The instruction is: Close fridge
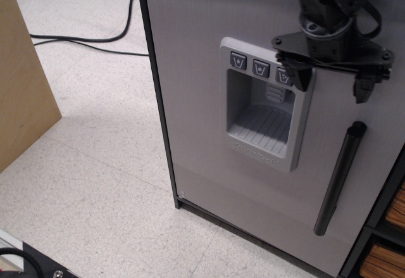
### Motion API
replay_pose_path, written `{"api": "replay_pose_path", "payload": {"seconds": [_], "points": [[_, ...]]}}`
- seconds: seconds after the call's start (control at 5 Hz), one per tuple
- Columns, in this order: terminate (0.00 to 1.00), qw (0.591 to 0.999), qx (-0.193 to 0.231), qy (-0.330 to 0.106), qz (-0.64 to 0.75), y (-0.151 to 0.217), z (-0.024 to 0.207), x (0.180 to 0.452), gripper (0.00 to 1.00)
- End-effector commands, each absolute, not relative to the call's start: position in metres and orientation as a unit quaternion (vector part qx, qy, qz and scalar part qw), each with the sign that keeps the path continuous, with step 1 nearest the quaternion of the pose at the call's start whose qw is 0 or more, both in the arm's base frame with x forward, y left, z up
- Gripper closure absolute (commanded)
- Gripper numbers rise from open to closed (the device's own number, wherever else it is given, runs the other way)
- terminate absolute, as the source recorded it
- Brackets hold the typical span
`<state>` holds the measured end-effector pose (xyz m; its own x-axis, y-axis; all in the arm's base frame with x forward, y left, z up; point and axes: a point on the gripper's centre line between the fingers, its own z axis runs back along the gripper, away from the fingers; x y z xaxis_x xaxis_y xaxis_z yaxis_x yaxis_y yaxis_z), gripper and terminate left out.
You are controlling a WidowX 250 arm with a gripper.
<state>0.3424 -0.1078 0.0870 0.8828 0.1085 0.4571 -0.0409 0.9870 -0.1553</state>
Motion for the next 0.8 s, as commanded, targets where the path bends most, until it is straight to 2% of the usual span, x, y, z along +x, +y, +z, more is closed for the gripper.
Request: {"api": "replay_pose_path", "payload": {"seconds": [0.0, 0.6], "points": [[0.00, 0.959, -0.078, -0.267, 0.047, -0.104, 0.110, 0.356, 0.00], [0.00, 0.957, -0.076, -0.274, 0.053, -0.105, 0.103, 0.368, 0.00]]}}
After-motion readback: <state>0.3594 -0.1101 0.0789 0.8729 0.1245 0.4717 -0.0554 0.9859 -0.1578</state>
